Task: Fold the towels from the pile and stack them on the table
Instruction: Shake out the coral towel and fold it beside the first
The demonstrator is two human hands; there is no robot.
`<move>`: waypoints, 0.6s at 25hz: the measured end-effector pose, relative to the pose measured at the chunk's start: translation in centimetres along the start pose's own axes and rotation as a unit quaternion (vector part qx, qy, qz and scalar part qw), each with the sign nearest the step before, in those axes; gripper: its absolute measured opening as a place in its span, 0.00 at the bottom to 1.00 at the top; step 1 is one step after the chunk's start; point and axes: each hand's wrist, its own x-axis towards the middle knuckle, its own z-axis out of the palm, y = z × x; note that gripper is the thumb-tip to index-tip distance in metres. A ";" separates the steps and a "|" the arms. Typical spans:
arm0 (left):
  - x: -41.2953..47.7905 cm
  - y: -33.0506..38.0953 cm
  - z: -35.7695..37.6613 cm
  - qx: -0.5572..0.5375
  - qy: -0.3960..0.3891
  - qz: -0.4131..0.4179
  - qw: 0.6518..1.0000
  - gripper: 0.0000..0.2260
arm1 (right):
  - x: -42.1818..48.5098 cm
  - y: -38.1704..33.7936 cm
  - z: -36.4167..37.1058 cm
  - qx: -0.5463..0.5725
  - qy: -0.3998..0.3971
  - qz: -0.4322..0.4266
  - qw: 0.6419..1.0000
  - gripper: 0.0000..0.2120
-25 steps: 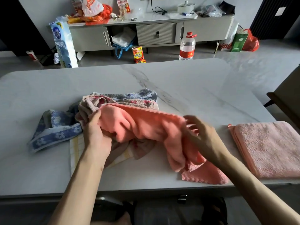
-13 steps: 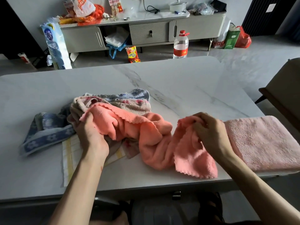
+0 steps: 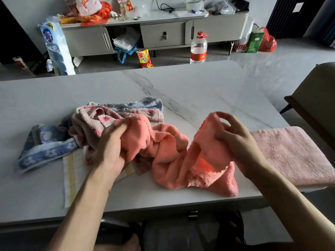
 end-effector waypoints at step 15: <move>-2.1 -1.1 1.7 0.120 -0.126 0.100 0.980 0.05 | -0.7 -0.2 2.5 0.017 -0.323 -0.034 0.945 0.28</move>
